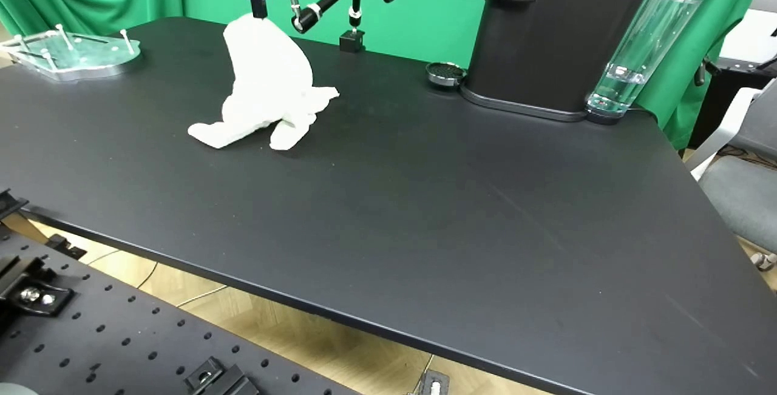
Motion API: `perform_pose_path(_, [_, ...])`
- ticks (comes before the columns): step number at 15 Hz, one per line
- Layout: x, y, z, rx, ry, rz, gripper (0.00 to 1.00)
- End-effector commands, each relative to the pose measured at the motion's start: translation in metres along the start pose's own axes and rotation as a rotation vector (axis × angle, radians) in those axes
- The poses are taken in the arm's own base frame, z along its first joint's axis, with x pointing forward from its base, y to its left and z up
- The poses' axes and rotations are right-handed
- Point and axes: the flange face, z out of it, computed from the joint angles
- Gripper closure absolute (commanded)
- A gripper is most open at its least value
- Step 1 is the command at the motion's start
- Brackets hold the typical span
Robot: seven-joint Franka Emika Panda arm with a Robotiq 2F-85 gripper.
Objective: Hang the white cloth on the black stand
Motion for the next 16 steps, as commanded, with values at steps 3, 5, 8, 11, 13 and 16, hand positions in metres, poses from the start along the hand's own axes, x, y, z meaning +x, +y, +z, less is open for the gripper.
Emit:
perform_pose_path(3, [0.039, 0.011, -0.06, -0.006, -0.017, 0.088, 1.0])
perform_pose_path(5, [0.055, 0.011, -0.079, -0.01, -0.047, 0.092, 1.0])
perform_pose_path(8, [0.08, 0.006, -0.109, -0.03, -0.053, 0.121, 1.0])
perform_pose_path(11, [0.11, 0.015, -0.125, -0.073, -0.022, 0.172, 1.0])
perform_pose_path(13, [0.13, 0.026, -0.13, -0.102, 0.003, 0.215, 1.0])
perform_pose_path(16, [0.155, 0.05, -0.13, -0.147, 0.046, 0.281, 1.0])
